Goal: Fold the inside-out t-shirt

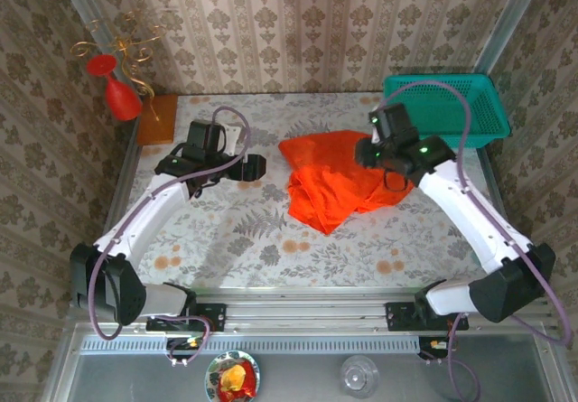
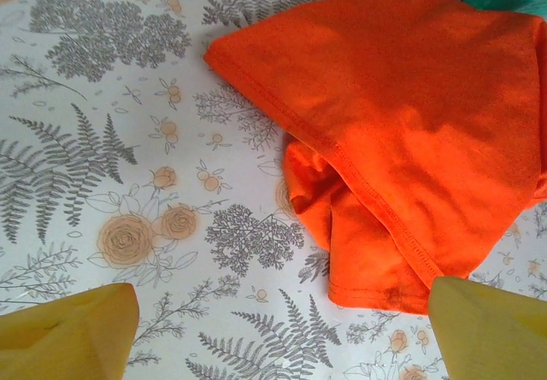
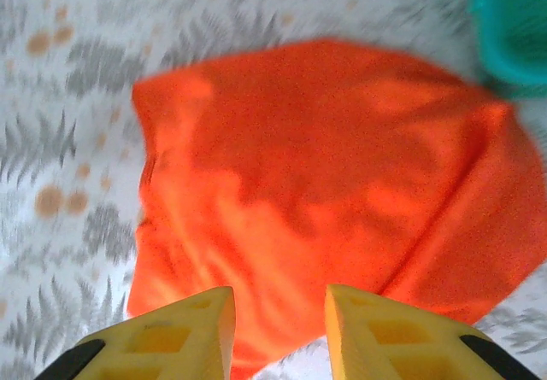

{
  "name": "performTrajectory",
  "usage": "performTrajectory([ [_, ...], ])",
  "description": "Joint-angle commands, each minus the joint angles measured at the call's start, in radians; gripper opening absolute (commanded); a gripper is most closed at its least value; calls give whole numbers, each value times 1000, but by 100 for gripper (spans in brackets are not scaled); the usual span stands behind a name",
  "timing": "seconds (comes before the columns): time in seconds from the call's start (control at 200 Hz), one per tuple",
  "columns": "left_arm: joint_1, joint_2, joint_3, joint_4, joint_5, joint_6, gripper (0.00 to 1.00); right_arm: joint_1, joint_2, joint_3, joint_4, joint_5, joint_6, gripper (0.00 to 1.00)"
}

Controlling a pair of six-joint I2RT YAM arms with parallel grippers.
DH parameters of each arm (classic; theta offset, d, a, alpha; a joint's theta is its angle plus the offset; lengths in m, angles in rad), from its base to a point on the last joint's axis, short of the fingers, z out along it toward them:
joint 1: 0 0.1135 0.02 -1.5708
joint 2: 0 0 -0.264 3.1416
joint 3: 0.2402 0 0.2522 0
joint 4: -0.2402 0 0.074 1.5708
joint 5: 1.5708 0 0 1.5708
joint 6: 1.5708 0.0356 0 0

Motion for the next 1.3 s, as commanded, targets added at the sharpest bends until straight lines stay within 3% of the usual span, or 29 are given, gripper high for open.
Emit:
performTrajectory([
  [0.0, -7, 5, -18, 23, 32, -25, 89, 93, 69, -82, 8, -38, 26, 36],
  [0.18, -4, 23, -20, 31, 42, -27, 89, 247, 194, -170, 56, 28, 87, 45],
  [0.46, 3, 40, -17, 31, 46, -21, 88, 351, 431, -148, 82, 87, 129, 53],
  [0.6, 6, 40, -21, 32, 47, -19, 88, 359, 472, -171, 85, 121, 151, 48],
  [0.65, 7, 40, -22, 32, 47, -18, 88, 360, 472, -188, 88, 133, 158, 42],
  [0.91, 3, 60, -22, 60, 60, -14, 88, 359, 300, -247, 49, 228, 187, 0],
  [1.18, -49, 68, -19, 179, 62, 46, 87, 356, -13, -228, -97, 397, 165, 0],
  [1.29, -121, 83, -3, 242, 90, 94, 87, 342, -138, -210, -122, 432, 142, 0],
])
